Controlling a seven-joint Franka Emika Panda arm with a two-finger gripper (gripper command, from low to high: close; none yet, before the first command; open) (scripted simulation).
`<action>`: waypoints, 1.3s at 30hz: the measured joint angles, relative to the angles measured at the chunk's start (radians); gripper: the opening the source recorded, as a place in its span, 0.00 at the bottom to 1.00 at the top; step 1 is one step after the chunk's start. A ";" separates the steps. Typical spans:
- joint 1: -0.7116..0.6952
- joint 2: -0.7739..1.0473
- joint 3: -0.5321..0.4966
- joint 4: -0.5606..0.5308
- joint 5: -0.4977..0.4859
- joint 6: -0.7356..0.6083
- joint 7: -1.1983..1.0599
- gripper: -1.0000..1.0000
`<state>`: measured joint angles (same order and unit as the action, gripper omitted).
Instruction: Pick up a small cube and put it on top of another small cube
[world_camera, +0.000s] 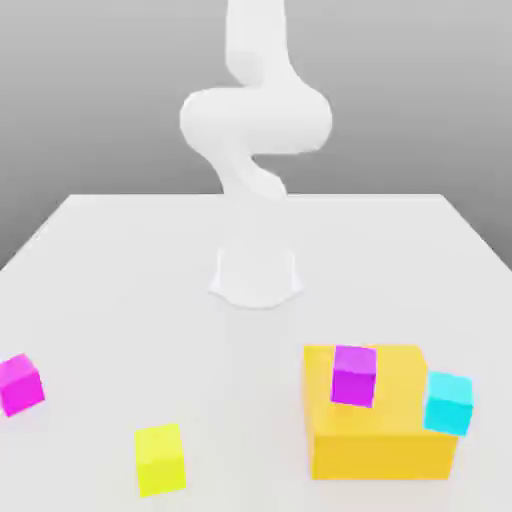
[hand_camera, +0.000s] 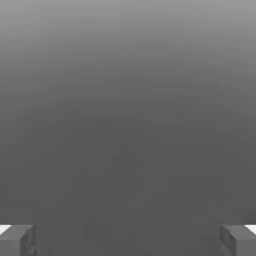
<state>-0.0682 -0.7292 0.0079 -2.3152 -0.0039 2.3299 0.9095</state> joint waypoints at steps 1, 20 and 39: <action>-0.028 0.031 0.003 -0.006 -0.002 0.013 0.048 0.50; -0.456 0.567 -0.026 -0.121 -0.058 0.238 0.895 0.50; -0.643 1.070 -0.136 -0.175 0.073 0.490 1.365 0.50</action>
<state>-0.7113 0.3408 -0.1282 -2.4898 0.0696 2.8196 2.2744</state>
